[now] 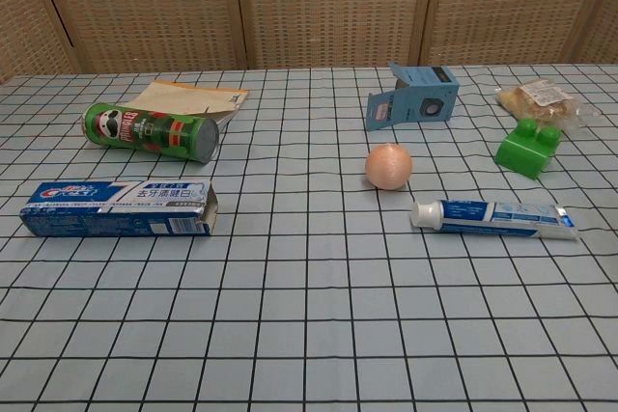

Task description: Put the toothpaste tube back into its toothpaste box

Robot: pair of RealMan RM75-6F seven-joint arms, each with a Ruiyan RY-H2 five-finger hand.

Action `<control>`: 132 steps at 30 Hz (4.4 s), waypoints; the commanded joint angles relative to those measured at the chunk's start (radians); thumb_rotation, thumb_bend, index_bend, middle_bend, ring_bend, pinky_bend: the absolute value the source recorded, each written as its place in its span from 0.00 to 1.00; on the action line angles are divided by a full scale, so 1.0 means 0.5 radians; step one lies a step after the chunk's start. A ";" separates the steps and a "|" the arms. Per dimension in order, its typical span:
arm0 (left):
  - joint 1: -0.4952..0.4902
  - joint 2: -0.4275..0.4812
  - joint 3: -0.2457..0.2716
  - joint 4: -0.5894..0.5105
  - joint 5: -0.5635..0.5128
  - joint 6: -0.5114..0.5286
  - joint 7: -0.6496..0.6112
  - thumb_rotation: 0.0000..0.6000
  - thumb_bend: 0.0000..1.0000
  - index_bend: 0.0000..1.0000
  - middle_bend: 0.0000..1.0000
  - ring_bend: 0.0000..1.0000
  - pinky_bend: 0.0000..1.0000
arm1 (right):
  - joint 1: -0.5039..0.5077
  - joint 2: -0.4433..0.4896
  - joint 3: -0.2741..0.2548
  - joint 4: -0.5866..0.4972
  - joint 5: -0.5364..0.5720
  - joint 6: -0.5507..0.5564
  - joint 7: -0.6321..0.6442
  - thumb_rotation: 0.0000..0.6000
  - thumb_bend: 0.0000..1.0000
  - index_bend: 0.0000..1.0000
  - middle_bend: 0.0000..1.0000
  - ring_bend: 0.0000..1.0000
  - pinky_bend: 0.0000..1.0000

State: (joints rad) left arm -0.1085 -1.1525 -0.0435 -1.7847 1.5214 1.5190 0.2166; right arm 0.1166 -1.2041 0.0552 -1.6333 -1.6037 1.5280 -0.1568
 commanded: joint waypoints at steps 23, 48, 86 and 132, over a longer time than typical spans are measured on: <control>-0.020 -0.030 -0.044 0.001 -0.099 -0.047 0.065 1.00 0.00 0.00 0.00 0.00 0.00 | 0.527 -0.393 0.166 0.361 0.337 -0.861 -0.114 1.00 0.11 0.29 0.37 0.35 0.35; -0.060 -0.032 -0.070 0.021 -0.213 -0.143 0.052 1.00 0.00 0.00 0.00 0.00 0.00 | 0.789 -0.902 0.288 0.688 0.765 -1.053 -0.422 1.00 0.30 0.40 0.46 0.45 0.49; -0.553 -0.264 -0.190 0.402 -0.331 -0.822 0.112 1.00 0.00 0.10 0.00 0.00 0.02 | 0.710 -0.359 0.142 0.173 0.479 -0.850 -0.289 1.00 0.62 0.64 0.67 0.64 0.63; -0.927 -0.705 -0.239 0.964 -0.026 -0.953 -1.443 1.00 0.13 0.63 0.53 0.52 0.50 | 0.772 0.059 0.152 -0.182 0.202 -0.640 -0.823 1.00 0.62 0.65 0.68 0.65 0.63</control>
State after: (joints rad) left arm -0.5626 -1.5197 -0.1714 -1.2946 1.4375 1.0064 -0.3989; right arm 0.4898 -1.1999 0.1190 -1.7053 -1.4824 1.1988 -0.5452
